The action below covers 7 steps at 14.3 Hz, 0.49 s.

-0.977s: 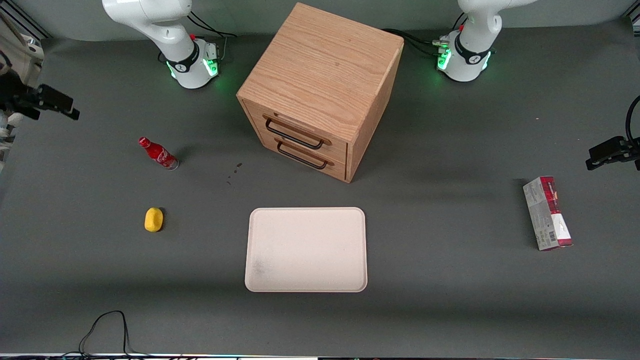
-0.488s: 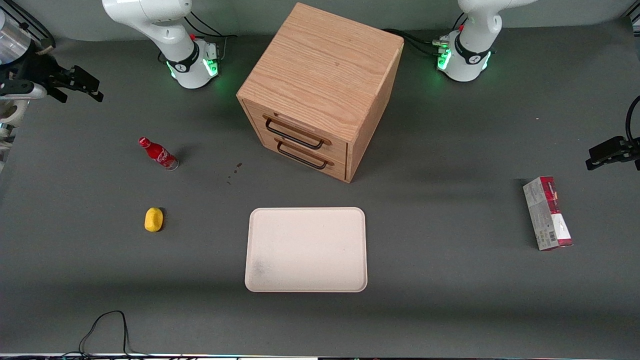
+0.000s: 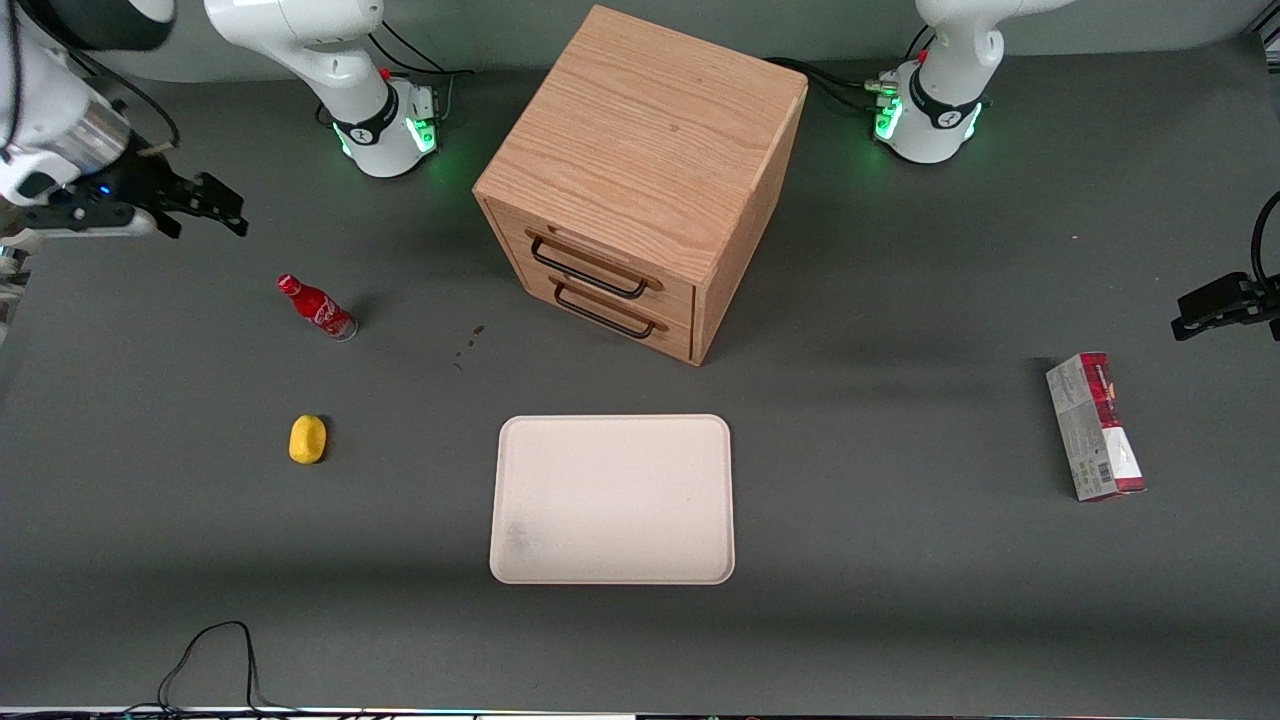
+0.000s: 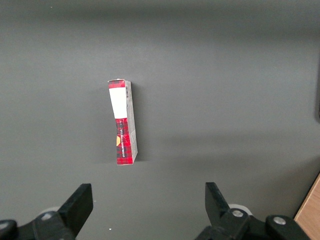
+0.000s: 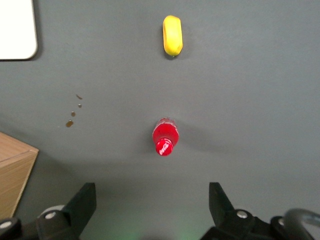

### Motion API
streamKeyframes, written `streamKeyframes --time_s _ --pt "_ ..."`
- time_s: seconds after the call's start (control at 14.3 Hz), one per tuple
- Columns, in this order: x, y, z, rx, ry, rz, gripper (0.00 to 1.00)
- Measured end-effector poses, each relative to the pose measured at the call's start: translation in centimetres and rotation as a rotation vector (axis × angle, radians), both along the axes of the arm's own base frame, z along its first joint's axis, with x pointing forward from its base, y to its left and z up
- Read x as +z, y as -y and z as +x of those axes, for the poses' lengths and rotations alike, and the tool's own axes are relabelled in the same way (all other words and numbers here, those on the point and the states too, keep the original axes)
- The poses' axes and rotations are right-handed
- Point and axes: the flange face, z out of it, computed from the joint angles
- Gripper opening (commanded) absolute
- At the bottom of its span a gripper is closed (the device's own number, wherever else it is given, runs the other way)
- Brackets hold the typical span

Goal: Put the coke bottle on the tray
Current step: 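Move the open right gripper down over the red Coca-Cola bottle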

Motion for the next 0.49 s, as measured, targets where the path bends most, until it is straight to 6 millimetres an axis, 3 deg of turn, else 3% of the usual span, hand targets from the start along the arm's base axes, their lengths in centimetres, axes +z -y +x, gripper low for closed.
streamKeyframes --time_s 0.49 --pt "-10.3 1.7 1.0 -0.040 -0.003 0.006 1.00"
